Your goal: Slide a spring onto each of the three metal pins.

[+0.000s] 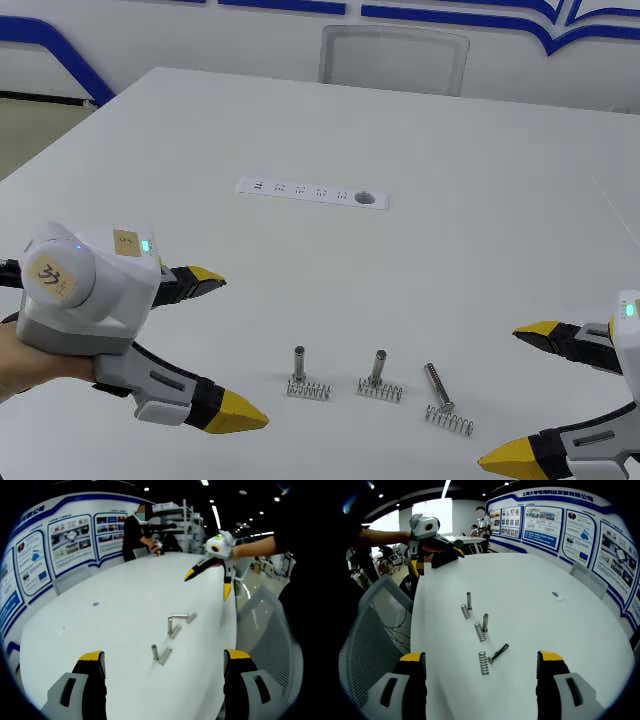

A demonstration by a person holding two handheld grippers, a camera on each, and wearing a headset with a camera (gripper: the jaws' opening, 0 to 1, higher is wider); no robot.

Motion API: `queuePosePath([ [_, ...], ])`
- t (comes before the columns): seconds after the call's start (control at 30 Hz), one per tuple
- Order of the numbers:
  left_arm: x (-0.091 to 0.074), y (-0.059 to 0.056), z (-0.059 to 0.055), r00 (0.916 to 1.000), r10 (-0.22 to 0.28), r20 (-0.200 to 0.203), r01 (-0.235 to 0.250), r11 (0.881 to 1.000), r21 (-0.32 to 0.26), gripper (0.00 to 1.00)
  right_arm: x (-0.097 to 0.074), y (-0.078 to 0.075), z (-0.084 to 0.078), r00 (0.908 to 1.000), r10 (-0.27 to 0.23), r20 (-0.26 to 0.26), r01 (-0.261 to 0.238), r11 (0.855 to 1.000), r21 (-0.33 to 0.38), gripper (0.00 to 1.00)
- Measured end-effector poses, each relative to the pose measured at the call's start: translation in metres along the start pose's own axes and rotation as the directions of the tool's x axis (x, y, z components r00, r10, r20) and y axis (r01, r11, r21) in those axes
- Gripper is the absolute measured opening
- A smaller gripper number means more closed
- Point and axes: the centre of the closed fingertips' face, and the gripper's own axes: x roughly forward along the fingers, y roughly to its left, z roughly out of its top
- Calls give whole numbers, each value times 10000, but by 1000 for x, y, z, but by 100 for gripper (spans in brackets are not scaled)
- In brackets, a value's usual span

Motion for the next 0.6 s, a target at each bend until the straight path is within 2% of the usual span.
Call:
queuePosePath([
  [0.4, 1, -1, 1, 10000, -51, 7, 51, 10000, 44, 100, -1, 1, 2, 10000, -18, 32, 18, 10000, 35, 92],
  [0.6, 3, -2, -3, 9997, -173, -167, 173, 9998, 30, 98, 0, 1, 2, 10000, 1, 18, -1, 10000, 32, 92],
])
